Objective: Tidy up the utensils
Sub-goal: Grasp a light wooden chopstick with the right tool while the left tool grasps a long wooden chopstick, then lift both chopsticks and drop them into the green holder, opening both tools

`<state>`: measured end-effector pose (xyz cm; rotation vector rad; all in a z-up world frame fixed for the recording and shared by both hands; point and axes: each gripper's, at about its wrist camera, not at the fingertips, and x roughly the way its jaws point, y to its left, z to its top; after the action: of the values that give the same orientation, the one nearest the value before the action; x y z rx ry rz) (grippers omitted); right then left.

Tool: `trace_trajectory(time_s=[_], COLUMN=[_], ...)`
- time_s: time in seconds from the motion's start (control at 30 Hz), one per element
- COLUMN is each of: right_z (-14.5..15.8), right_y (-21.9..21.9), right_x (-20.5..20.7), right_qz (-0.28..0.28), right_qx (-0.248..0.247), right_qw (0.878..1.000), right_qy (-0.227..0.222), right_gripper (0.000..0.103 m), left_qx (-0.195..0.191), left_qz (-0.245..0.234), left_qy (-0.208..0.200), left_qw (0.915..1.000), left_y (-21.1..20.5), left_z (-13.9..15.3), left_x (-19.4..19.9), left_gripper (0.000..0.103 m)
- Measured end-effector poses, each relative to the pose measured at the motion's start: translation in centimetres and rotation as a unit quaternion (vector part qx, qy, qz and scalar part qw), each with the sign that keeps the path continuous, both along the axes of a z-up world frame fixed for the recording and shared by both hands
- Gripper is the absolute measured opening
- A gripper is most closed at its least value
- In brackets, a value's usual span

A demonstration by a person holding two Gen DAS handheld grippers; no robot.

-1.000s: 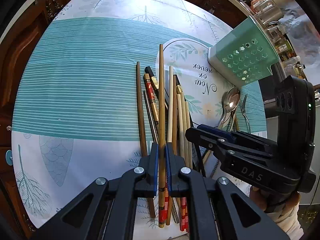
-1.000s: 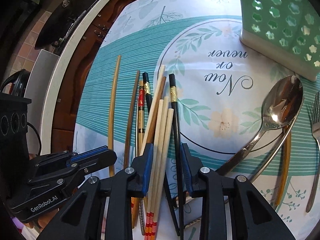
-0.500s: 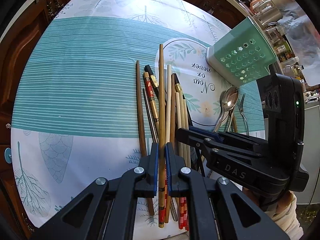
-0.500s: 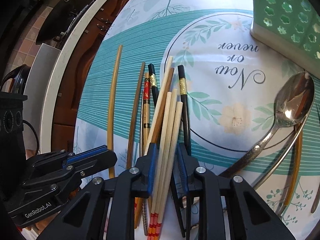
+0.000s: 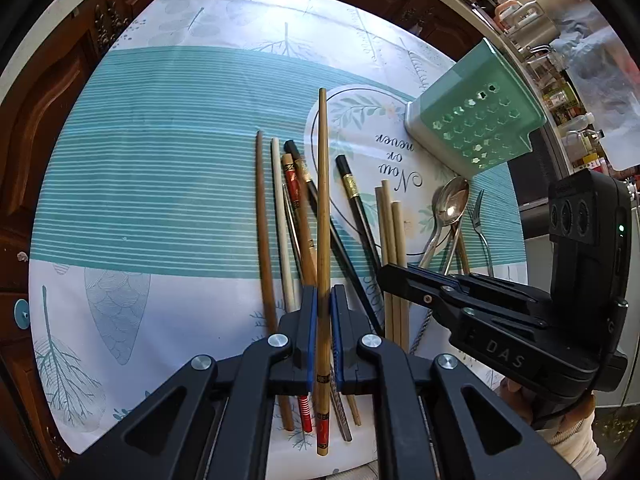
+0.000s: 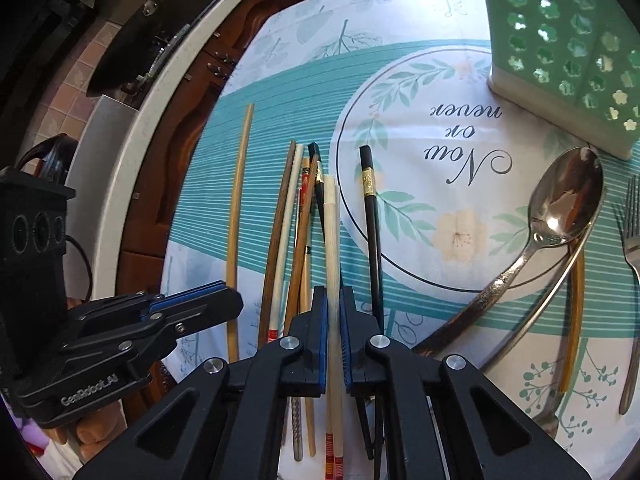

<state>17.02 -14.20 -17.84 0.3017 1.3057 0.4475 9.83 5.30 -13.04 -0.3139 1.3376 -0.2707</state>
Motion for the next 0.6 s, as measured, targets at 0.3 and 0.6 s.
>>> trace_trajectory(time_s=[0.3,0.6], right_z=[4.0,6.8], right_y=[-1.6,-2.8], right_x=[-1.6,-2.8], right_qz=[-0.004,-0.011], right_qx=[0.010,0.008], right_qw=[0.999,0.997], right_qy=[-0.043,-0.072], right_gripper=[0.006,0.006], left_qx=[-0.008,-0.003], left_qz=[-0.012,-0.022], left_qy=[-0.036,-0.058], left_qw=[0.9993,0.9981], left_y=[-1.2,-2.3], left_z=[2.1,3.7], left_x=[-0.2,-0.7], left_gripper=[0.004,0.004])
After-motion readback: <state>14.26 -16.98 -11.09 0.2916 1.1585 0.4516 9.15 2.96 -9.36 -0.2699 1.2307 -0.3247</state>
